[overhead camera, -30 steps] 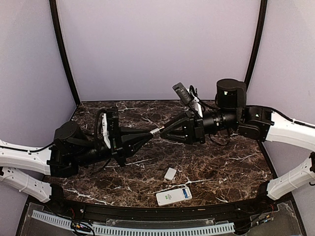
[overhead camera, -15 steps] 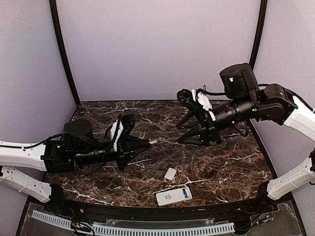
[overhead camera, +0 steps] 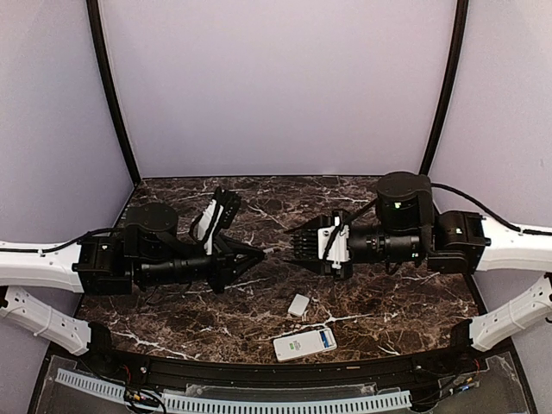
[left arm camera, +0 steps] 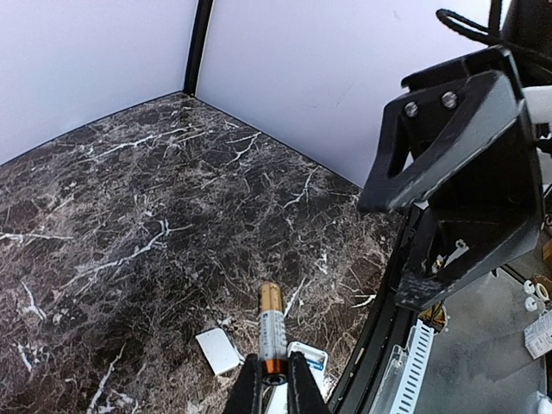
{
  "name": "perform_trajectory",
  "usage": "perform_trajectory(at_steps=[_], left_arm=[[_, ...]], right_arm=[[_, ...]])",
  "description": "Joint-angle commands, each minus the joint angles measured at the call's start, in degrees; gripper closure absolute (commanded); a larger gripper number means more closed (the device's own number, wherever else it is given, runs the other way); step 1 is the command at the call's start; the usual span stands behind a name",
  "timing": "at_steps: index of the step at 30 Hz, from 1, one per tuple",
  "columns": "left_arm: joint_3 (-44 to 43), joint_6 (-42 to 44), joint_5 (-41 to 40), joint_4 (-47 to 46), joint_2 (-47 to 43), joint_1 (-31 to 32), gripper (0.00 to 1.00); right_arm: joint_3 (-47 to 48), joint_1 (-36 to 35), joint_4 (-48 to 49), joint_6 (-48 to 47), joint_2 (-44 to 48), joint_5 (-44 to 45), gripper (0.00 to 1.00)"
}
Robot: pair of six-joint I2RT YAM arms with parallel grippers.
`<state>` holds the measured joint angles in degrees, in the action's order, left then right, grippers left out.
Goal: Load the batteries into the remote control
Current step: Pass from the left arm to the right
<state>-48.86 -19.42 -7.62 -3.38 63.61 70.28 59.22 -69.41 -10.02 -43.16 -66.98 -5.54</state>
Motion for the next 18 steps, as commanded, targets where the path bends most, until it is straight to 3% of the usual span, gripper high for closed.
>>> perform_trajectory(at_steps=[1, 9, 14, 18], left_arm=[[-3.1, -3.7, -1.2, 4.2, 0.5, -0.1, 1.0], [-3.7, -4.3, -0.9, 4.7, 1.0, -0.1, 1.0], [-3.6, -4.3, -0.8, 4.6, 1.2, -0.1, 1.0], [-3.7, -4.3, -0.7, 4.3, 1.1, -0.1, 1.0]], right_arm=[[0.1, -1.9, 9.8, -4.9, -3.5, 7.4, 0.58], [3.9, -2.3, 6.6, -4.1, -8.6, 8.0, 0.57], [4.9, -2.3, 5.7, -3.7, -9.9, 10.0, 0.71], [4.7, -2.4, 5.0, -4.6, -10.4, 10.8, 0.75]])
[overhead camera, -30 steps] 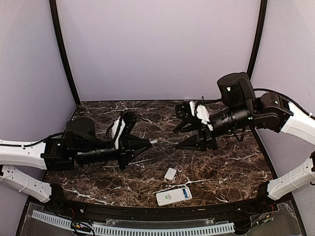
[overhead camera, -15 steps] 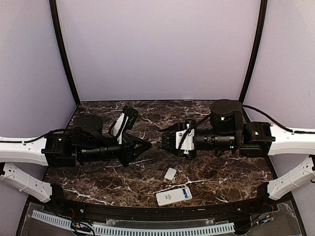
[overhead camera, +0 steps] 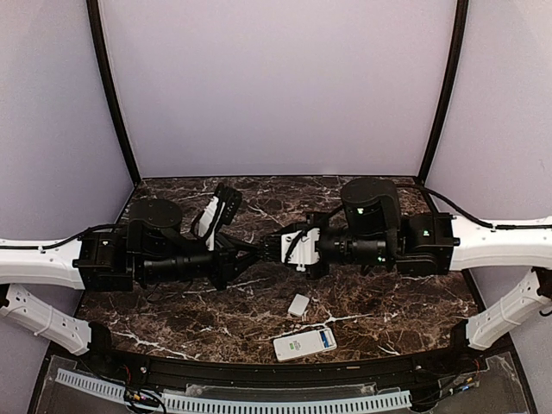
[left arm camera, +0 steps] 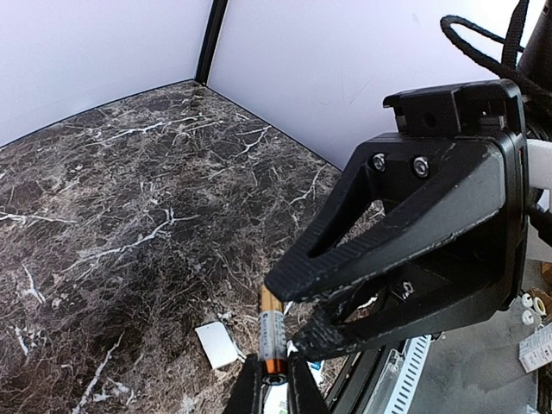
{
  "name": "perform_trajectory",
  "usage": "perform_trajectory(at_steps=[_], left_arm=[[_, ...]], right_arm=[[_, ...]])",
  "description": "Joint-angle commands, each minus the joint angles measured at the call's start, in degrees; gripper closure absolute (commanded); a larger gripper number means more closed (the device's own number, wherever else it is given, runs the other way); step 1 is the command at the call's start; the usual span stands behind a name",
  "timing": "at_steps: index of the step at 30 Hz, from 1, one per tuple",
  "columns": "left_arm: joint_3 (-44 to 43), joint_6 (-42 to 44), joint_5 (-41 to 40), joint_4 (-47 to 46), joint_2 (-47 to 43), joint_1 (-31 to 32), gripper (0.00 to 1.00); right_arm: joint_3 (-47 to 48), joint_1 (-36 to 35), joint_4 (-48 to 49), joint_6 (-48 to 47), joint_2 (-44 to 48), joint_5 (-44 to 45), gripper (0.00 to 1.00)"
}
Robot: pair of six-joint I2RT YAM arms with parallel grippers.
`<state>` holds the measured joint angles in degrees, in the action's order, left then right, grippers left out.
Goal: Load the batteries into the remote control
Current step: Pass from the left arm to the right
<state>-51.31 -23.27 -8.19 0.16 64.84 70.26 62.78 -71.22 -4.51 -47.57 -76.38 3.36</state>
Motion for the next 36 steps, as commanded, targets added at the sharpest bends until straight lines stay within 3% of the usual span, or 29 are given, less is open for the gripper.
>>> perform_trajectory(at_steps=[1, 14, 24, 27, 29, 30, 32, 34, 36], left_arm=[[-1.1, -0.4, -0.1, 0.7, -0.4, -0.1, 1.0], [-1.2, 0.3, 0.2, 0.3, -0.2, -0.1, 1.0], [-1.1, 0.6, 1.0, 0.0, 0.3, -0.1, 1.0], [-0.7, 1.5, 1.6, -0.7, -0.2, -0.1, 1.0], [0.3, 2.9, 2.1, -2.8, -1.5, -0.1, 0.76], [1.0, 3.4, 2.1, -5.0, -2.3, -0.1, 0.52], [3.9, 5.7, 1.6, -9.3, -5.4, -0.1, 0.3], [7.3, 8.6, 1.1, -14.2, -9.1, -0.1, 0.23], [10.5, 12.0, 1.2, -18.1, -12.1, -0.1, 0.22]], right_arm=[[0.9, -0.7, -0.4, -0.5, -0.9, 2.0, 0.76], [1.1, -0.6, -1.5, -3.1, -2.2, 3.0, 0.81], [1.2, -0.6, -0.6, -2.0, -2.5, 3.1, 1.0], [1.2, -0.7, -0.8, 0.9, -1.9, 3.1, 1.0], [1.3, -0.6, -1.2, 4.7, -1.2, 2.7, 1.0], [1.5, -0.4, -1.8, 7.4, -0.7, 2.2, 1.0], [2.3, 0.1, -3.1, 13.7, 0.3, 0.1, 1.0], [3.0, 0.9, -3.5, 20.3, 1.9, -3.8, 1.0], [3.0, 2.0, -2.4, 25.5, 3.8, -11.5, 1.0]])
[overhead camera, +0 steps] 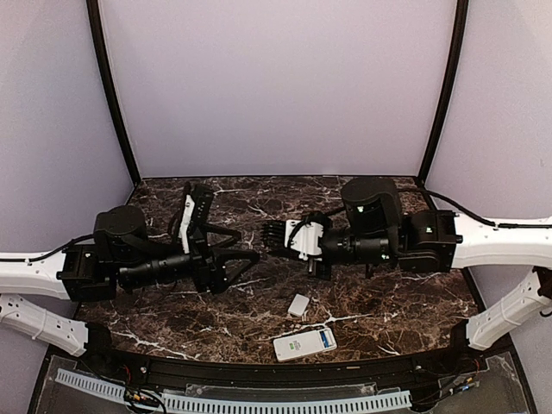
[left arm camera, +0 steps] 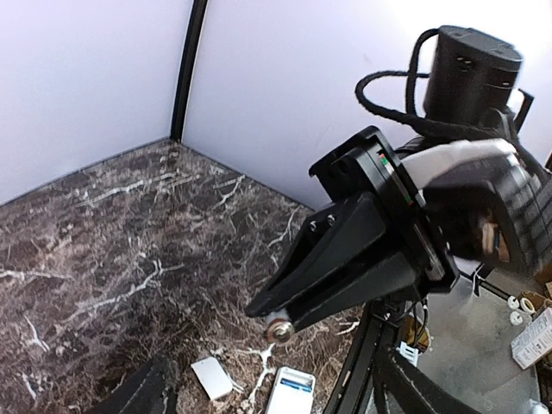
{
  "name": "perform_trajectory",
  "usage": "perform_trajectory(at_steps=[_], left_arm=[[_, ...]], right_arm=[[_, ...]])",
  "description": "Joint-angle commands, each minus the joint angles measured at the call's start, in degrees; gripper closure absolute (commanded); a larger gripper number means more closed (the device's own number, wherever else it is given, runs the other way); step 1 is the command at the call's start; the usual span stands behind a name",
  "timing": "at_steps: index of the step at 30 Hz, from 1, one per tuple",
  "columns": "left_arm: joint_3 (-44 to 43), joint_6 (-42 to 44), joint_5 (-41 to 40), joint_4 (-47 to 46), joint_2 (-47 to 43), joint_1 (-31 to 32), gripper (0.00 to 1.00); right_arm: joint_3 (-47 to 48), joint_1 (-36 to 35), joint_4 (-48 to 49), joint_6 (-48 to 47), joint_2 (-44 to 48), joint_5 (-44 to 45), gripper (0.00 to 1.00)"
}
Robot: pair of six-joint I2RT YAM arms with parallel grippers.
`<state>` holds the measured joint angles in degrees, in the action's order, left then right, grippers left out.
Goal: Load the batteries into the remote control
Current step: Pass from the left arm to the right, then place the battery at the center of the board.
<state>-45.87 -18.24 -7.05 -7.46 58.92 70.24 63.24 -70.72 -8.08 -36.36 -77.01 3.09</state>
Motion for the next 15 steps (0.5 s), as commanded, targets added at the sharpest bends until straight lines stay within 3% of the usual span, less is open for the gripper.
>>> perform_trajectory(at_steps=[1, 5, 10, 12, 15], left_arm=[[6.4, 8.7, 0.0, -11.8, -7.6, -0.1, 0.24], [8.2, 12.2, 2.0, -15.1, -9.2, -0.1, 0.34], [11.7, 15.2, 6.8, -23.0, -8.1, 0.0, 0.37], [11.4, 15.7, 5.6, -21.9, -7.1, 0.0, 0.37], [11.0, 14.8, 0.0, -19.3, -6.6, 0.0, 0.34]], right_arm=[[2.0, 2.2, 2.6, 16.9, 5.5, -15.5, 1.0], [-0.5, 4.0, 9.6, 25.7, 8.0, -28.8, 1.0], [-3.8, 4.8, 18.9, 35.5, 9.2, -31.4, 1.0], [-3.3, 5.1, 17.4, 38.4, 9.2, -29.3, 1.0], [-0.6, 6.9, 6.0, 49.0, 9.2, -17.0, 1.0]])
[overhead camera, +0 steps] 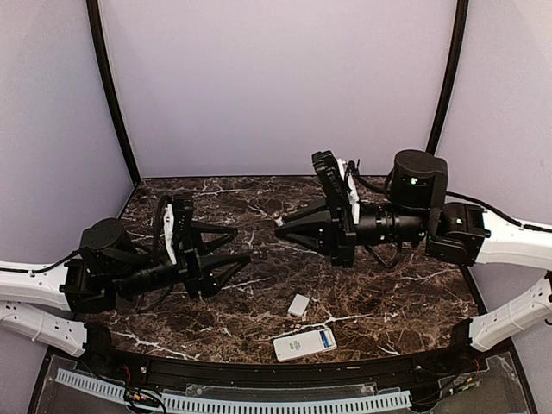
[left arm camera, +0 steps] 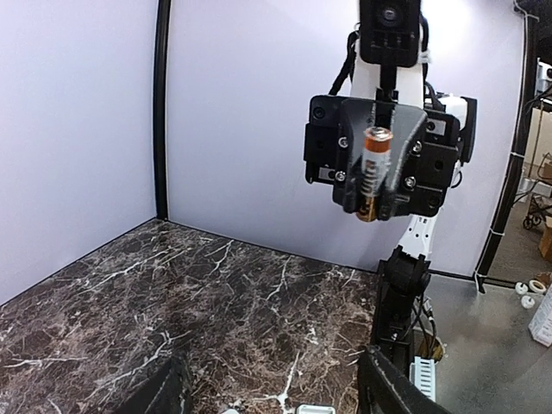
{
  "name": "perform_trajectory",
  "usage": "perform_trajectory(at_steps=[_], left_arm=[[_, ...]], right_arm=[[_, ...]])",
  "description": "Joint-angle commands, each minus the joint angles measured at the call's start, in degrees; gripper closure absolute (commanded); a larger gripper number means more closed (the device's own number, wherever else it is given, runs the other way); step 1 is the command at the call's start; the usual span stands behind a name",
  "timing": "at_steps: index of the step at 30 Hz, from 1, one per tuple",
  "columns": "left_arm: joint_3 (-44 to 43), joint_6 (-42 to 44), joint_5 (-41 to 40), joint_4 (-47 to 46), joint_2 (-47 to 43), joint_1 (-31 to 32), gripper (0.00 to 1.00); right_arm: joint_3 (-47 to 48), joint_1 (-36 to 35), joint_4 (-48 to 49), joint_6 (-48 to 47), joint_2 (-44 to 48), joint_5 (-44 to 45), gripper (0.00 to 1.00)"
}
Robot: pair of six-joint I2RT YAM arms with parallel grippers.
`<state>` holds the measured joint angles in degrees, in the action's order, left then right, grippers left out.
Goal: Load the batteries into the remote control
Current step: Place the battery at the center of the board.
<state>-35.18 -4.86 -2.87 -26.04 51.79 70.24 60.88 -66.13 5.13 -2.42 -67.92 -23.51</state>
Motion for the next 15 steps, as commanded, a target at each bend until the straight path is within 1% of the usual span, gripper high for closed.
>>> perform_trajectory(at_steps=[1, 4, 6, 7, 9, 11, 13, 15], left_arm=[[0.4, 0.3, -5.6, 1.0, 0.6, 0.0, 0.33], [0.5, -4.0, -14.2, 6.2, 0.8, 0.0, 0.3], [1.0, -6.6, -17.1, 9.8, 0.7, 0.0, 0.29], [1.3, -7.4, -17.6, 11.3, 0.5, 0.0, 0.29], [2.3, -9.4, -17.6, 12.4, -0.1, 0.0, 0.29], [3.2, -10.9, -17.4, 13.3, -0.8, 0.0, 0.28], [3.7, -12.0, -17.6, 14.4, -1.0, 0.0, 0.28], [4.0, -12.8, -17.8, 15.5, -0.9, 0.0, 0.28]], right_arm=[[3.3, 3.7, -16.6, 19.9, -0.3, 13.9, 1.0], [6.9, 8.9, -38.9, 31.5, -2.3, 25.5, 1.0], [5.7, 10.3, -48.2, 36.3, -2.7, 28.7, 1.0], [4.2, 10.7, -51.2, 38.1, -2.7, 29.2, 1.0], [0.6, 12.0, -56.4, 41.0, -3.2, 26.7, 1.0], [-3.5, 13.3, -59.0, 42.6, -4.1, 21.8, 1.0], [-8.6, 13.9, -59.0, 43.4, -5.4, 16.8, 1.0], [-11.5, 14.0, -58.2, 43.8, -7.1, 14.1, 1.0]])
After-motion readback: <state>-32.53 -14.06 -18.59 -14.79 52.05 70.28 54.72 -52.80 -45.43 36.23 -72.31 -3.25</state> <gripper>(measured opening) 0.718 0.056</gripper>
